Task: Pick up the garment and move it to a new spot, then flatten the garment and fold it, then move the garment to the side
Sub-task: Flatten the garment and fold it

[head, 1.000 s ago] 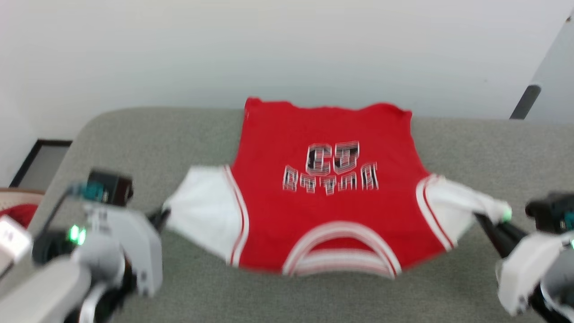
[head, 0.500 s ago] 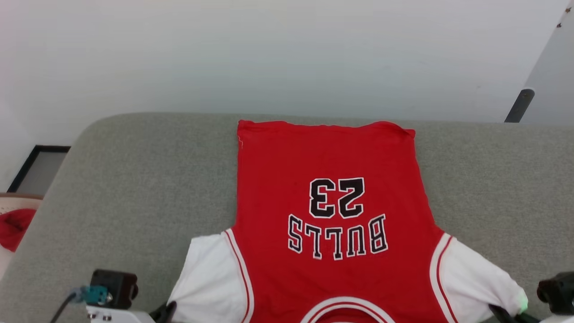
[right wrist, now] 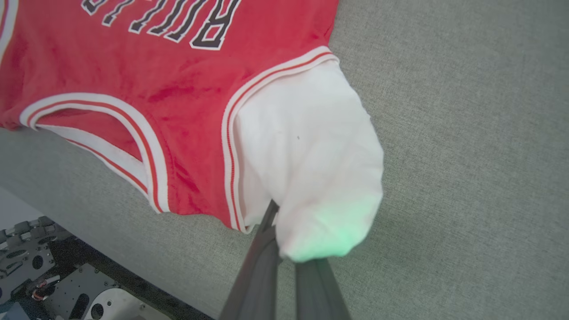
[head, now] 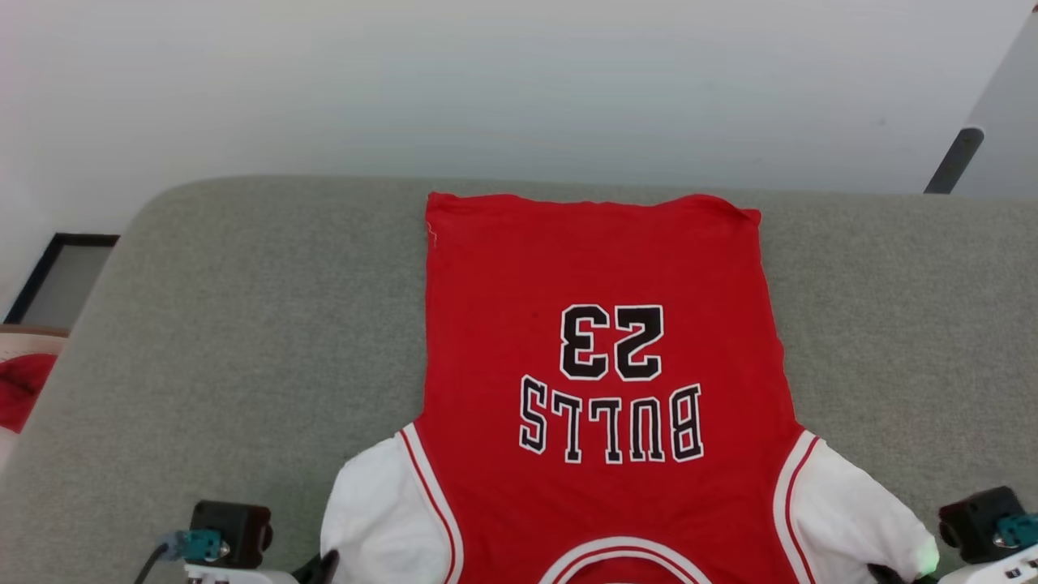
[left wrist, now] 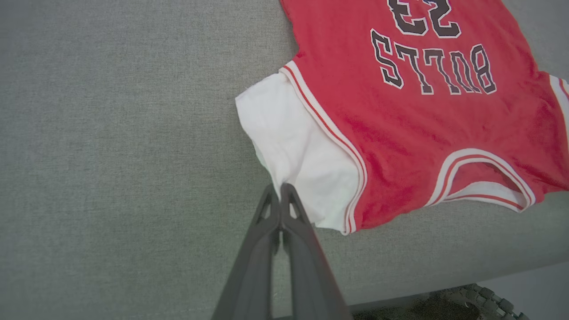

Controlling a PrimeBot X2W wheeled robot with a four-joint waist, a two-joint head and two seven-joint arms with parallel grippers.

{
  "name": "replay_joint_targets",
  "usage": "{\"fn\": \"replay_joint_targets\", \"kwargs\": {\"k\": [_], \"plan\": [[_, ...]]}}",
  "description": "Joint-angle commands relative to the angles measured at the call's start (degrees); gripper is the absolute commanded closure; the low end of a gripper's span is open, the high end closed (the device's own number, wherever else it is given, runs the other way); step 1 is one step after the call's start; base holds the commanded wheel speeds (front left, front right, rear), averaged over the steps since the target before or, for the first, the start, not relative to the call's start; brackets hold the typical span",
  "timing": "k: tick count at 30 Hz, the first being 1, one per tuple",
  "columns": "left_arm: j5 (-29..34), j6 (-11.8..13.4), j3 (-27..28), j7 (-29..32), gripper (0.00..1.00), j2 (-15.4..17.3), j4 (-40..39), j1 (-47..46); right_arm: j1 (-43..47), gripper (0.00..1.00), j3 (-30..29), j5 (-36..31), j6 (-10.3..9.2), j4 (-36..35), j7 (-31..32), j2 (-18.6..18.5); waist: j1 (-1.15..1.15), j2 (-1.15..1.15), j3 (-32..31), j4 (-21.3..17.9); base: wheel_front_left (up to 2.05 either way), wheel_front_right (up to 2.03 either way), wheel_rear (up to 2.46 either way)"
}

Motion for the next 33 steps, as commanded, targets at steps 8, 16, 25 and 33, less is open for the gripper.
{"fn": "replay_joint_targets", "kwargs": {"k": [8, 16, 25, 33], "plan": [[0.7, -0.8, 0.3, -1.4, 1.00, -2.3, 2.1, -2.1, -2.9, 0.00, -3.7, 0.6, -0.02, -4.5, 5.9, 0.9, 0.00, 0.00, 3.3, -0.9, 0.00, 0.00, 0.00], [1.9, -1.6, -0.1, -1.1, 1.00, -4.0, 2.7, -5.0, -15.8, 0.00, -7.6, -0.3, -0.02, -9.7, 6.7, 2.0, 0.00, 0.00, 6.1, 0.4, 0.00, 0.00, 0.00], [3.9, -4.1, -1.8, 0.2, 1.00, -7.1, 3.8, -10.2, -36.8, 0.00, -7.3, -3.4, -0.01, 6.5, 4.1, 4.1, 0.00, 0.00, 9.9, 5.1, 0.00, 0.00, 0.00], [6.4, -8.2, -4.7, 2.0, 1.00, -12.1, 6.9, -17.2, -52.1, 0.00, -8.7, -7.7, -0.01, 29.8, 5.2, 2.9, 0.00, 0.00, 14.5, 12.5, 0.00, 0.00, 0.00]]}}
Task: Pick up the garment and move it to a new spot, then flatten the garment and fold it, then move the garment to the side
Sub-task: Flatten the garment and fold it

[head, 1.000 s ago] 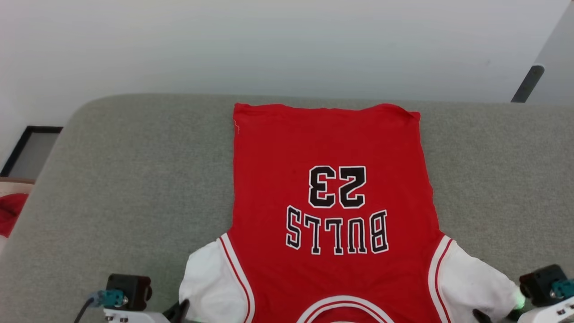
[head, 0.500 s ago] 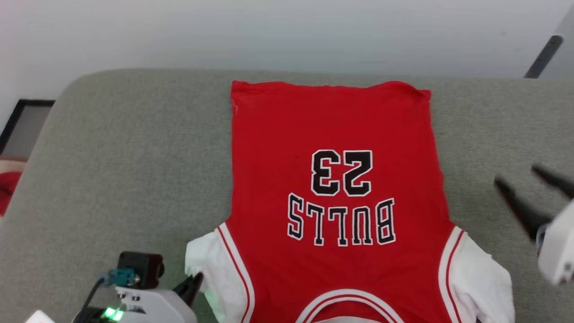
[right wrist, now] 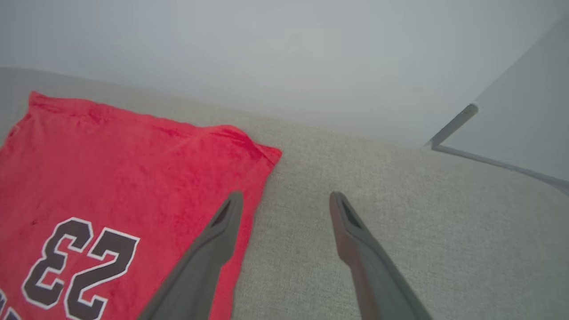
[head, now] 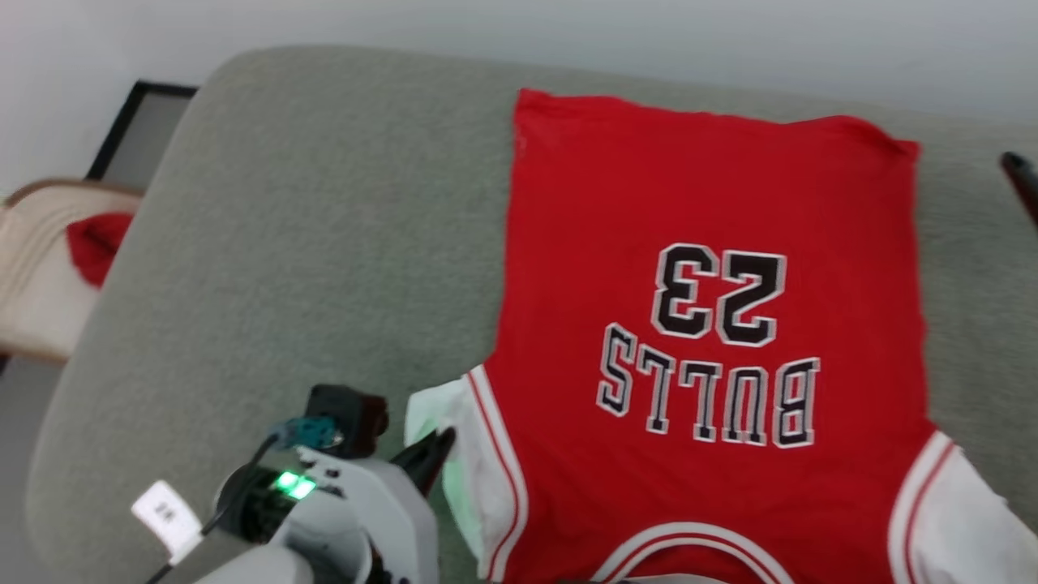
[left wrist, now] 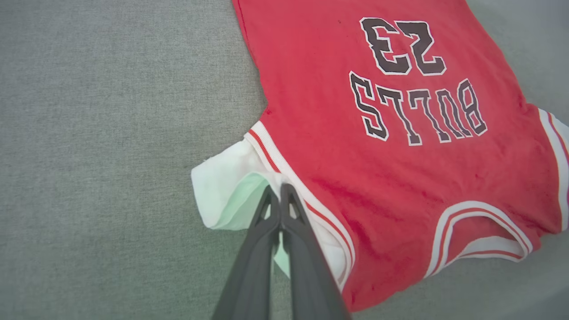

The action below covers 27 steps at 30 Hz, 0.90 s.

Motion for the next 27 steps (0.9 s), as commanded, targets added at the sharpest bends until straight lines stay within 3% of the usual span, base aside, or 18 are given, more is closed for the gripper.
{"fn": "replay_joint_targets", "kwargs": {"k": [1, 8, 21, 22, 23, 24, 27], "plan": [[0.6, -0.6, -0.3, 0.2, 1.00, -0.6, 0.4, -1.1, -1.6, 0.00, -0.4, -0.5, 0.00, 2.0, 0.5, -0.2, 0.00, 0.00, 3.9, 4.8, 0.00, 0.00, 0.00], [1.6, -4.5, -2.8, 1.1, 1.00, -5.3, 4.0, -5.5, -9.3, 0.00, -3.8, -3.9, 0.00, 15.8, 3.9, -1.2, 0.00, 0.00, 6.9, 11.1, 0.00, 0.00, 0.00], [2.1, -9.9, -5.6, 0.2, 1.00, -11.3, 10.1, -9.2, -14.0, 0.00, -11.6, -15.8, 0.00, 28.6, 9.7, -1.8, 0.00, 0.00, 10.4, 17.1, 0.00, 0.00, 0.00], [2.0, -10.0, -5.7, 0.0, 1.00, -11.6, 10.6, -9.3, -13.8, 0.13, -12.1, -17.0, 0.00, 29.2, 10.6, -1.5, 0.00, 0.00, 10.5, 17.2, 0.00, 0.00, 0.00], [1.9, -10.3, -5.7, -0.1, 1.00, -11.8, 11.0, -9.4, -13.8, 0.82, -13.1, -17.9, 0.01, 29.8, 11.4, -1.4, 0.00, 0.00, 10.6, 17.3, 0.00, 0.00, 0.00], [1.8, -10.5, -5.7, -0.2, 1.00, -11.9, 11.3, -9.5, -13.9, 1.00, -13.6, -18.8, 0.00, 30.1, 12.0, -1.1, 0.00, 0.00, 10.7, 17.4, 0.00, 0.00, 0.00], [1.4, -11.0, -5.6, -0.6, 1.00, -12.4, 12.5, -9.5, -14.0, 1.00, -15.5, -21.1, 0.00, 29.7, 11.8, -0.5, 0.00, 0.00, 10.7, 17.4, 0.00, 0.00, 0.00]]}}
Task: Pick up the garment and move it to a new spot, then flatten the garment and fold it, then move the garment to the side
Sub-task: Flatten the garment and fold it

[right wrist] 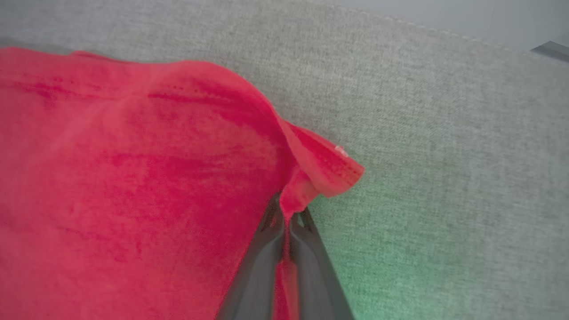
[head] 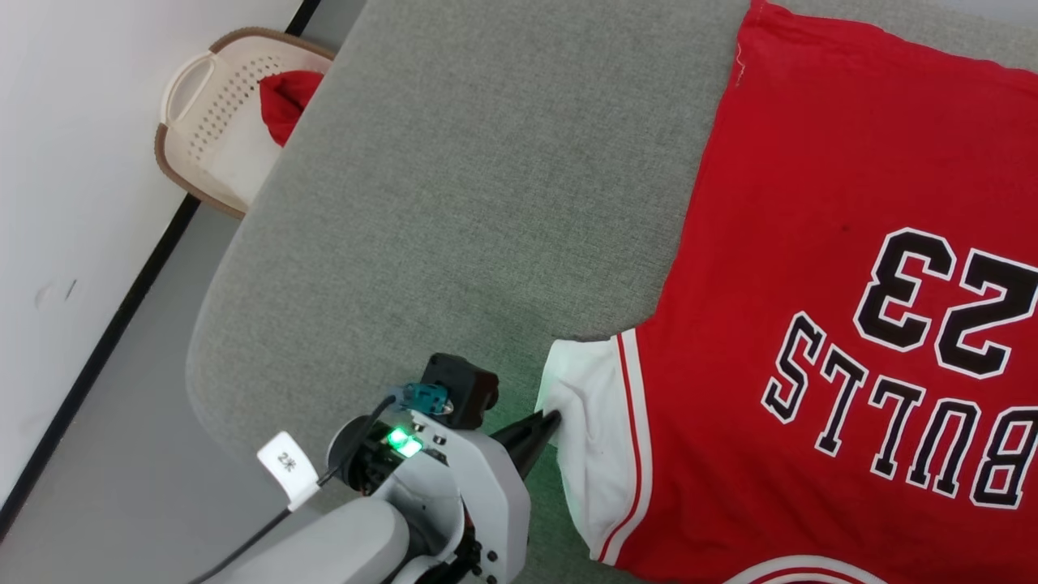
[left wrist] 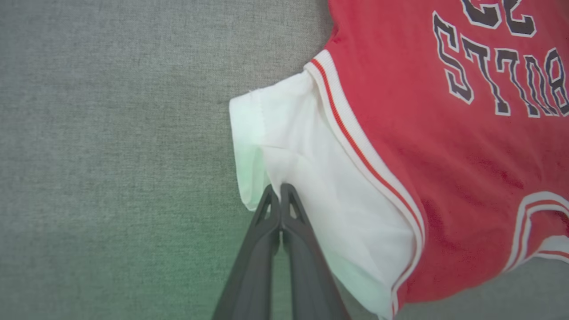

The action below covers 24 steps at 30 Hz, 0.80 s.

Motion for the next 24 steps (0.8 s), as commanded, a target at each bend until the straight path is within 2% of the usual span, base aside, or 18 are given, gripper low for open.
{"fn": "replay_joint_targets", "kwargs": {"k": [1, 6, 9, 13, 18, 24], "plan": [[-0.2, -0.4, 0.1, -0.2, 1.00, -0.2, 0.6, -0.6, 2.1, 1.00, -0.7, -1.1, 0.01, 1.8, 0.6, 1.1, 0.00, 0.00, 0.2, 0.0, 0.00, 0.00, 0.00], [-0.8, -0.3, 0.9, -0.9, 1.00, 0.3, 2.2, -0.4, 1.0, 1.00, -0.4, -1.0, 0.02, 0.4, 1.5, 3.7, 0.00, 0.00, -0.7, -2.1, 0.00, 0.00, 0.00], [-0.9, -0.1, 1.5, -1.2, 1.00, 1.1, 2.7, -0.3, 1.4, 1.00, 2.6, 1.2, 0.02, -1.8, 1.9, 3.9, 0.00, 0.00, -1.8, -4.0, 0.00, 0.00, 0.00], [-1.3, 0.5, 2.3, -1.3, 1.00, 2.6, 2.9, 0.3, 2.9, 1.00, 8.0, 7.5, 0.02, -6.6, 2.6, 3.0, 0.00, 0.00, -3.7, -7.2, 0.00, 0.00, 0.00], [-1.8, 1.4, 3.2, -1.3, 1.00, 4.4, 2.5, 1.3, 7.7, 1.00, 11.4, 18.9, 0.01, -15.8, 5.2, 2.0, 0.00, 0.00, -6.0, -11.1, 0.00, 0.00, 0.00], [-2.5, 3.3, 4.5, -1.5, 1.00, 7.3, 1.2, 3.3, 18.0, 1.00, 13.5, 27.6, 0.01, -31.1, 7.7, -0.6, 0.00, 0.00, -8.3, -15.9, 0.00, 0.00, 0.00]]}}
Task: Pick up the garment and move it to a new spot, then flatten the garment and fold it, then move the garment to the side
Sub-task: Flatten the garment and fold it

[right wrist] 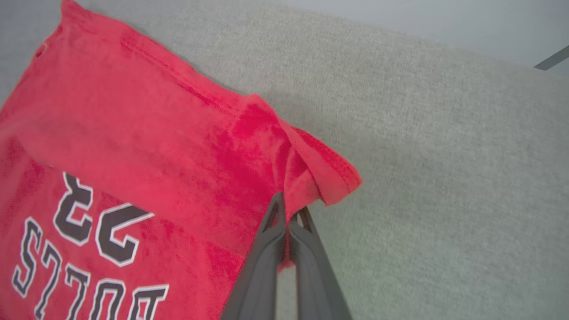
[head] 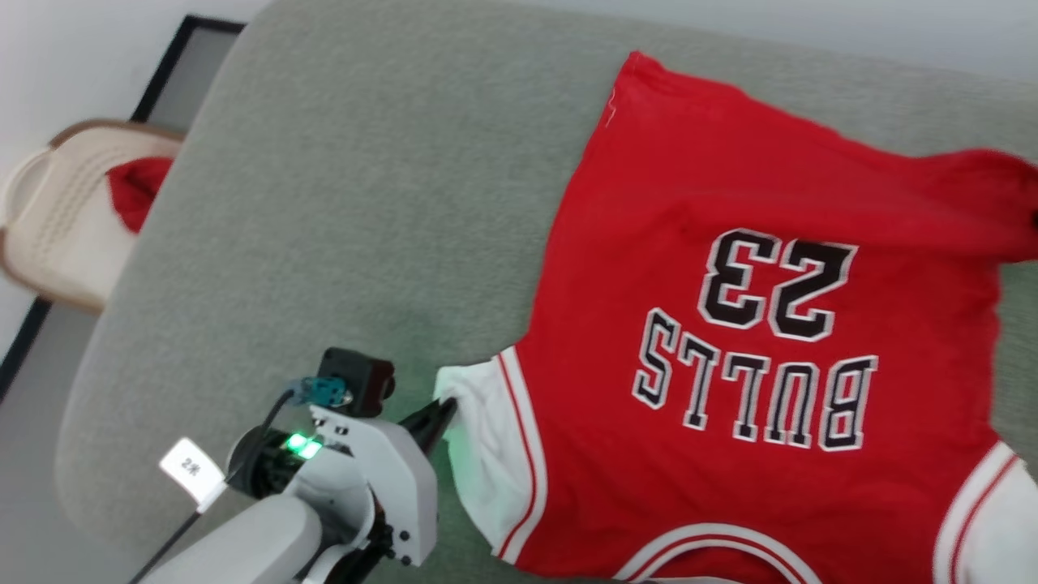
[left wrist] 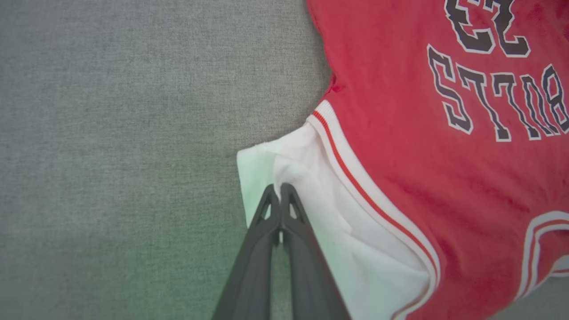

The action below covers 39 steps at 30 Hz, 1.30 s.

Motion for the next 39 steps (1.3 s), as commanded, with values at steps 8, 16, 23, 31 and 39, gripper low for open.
{"fn": "replay_joint_targets", "kwargs": {"k": [8, 16, 23, 31, 39], "plan": [[-0.8, 3.2, 1.3, -0.3, 1.00, 3.5, -3.1, 3.5, 18.7, 1.00, -3.4, 4.3, 0.01, -16.0, -1.1, 1.9, 0.00, 0.00, -5.1, -8.9, 0.00, 0.00, 0.00], [-1.1, 5.2, 1.7, -0.3, 1.00, 5.1, -5.2, 5.4, 32.5, 1.00, -7.8, 3.3, 0.02, -21.4, -4.5, 6.9, 0.00, 0.00, -5.9, -11.8, 0.00, 0.00, 0.00], [-1.1, 5.9, 1.8, -0.1, 1.00, 5.7, -6.4, 5.9, 39.1, 1.00, -8.6, 1.2, 0.02, -19.4, -9.2, 10.2, 0.00, 0.00, -5.7, -13.0, 0.00, 0.00, 0.00], [-1.3, 5.7, 1.7, 0.0, 1.00, 5.2, -6.4, 5.3, 38.2, 0.00, -6.5, -2.3, -0.01, -12.5, -15.9, 11.1, 0.00, 0.00, -5.4, -13.1, 0.00, 0.00, 0.00], [-1.3, 5.9, 1.6, -0.3, 1.00, 5.0, -6.6, 5.6, 37.6, 0.00, -6.7, -3.7, -0.02, -14.1, -18.6, 9.7, 0.00, 0.00, -5.6, -13.0, 0.00, 0.00, 0.00]]}}
